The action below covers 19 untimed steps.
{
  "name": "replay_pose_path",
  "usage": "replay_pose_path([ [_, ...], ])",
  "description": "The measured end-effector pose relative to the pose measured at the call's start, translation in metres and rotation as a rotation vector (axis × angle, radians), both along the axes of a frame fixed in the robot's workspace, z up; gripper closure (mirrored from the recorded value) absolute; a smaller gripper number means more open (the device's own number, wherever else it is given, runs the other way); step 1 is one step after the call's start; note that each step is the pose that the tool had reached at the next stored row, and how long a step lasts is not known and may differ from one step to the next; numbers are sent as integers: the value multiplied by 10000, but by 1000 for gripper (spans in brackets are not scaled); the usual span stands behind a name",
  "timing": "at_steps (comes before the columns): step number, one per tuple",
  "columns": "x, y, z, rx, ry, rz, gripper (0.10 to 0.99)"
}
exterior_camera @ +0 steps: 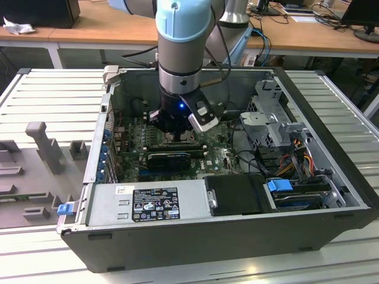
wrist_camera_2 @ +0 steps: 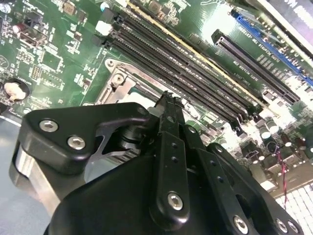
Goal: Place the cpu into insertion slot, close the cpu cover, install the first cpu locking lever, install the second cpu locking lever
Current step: 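Install the second cpu locking lever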
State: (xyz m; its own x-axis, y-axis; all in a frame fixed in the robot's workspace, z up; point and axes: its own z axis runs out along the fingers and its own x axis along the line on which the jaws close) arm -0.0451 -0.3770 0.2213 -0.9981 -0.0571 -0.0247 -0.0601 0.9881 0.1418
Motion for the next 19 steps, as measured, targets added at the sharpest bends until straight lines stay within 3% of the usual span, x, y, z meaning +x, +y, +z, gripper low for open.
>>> replay_pose_path([
  [3,-62,-62,-10,14,-2,23,980],
  [9,-179,-83,-10,143,-12,96,980],
  [10,-191,-88,-12,189,-13,127,980],
  [12,-213,-97,-31,404,-11,379,980],
  [17,-276,-134,-83,634,-10,588,980],
  [19,-306,-156,-93,813,-16,599,980],
])
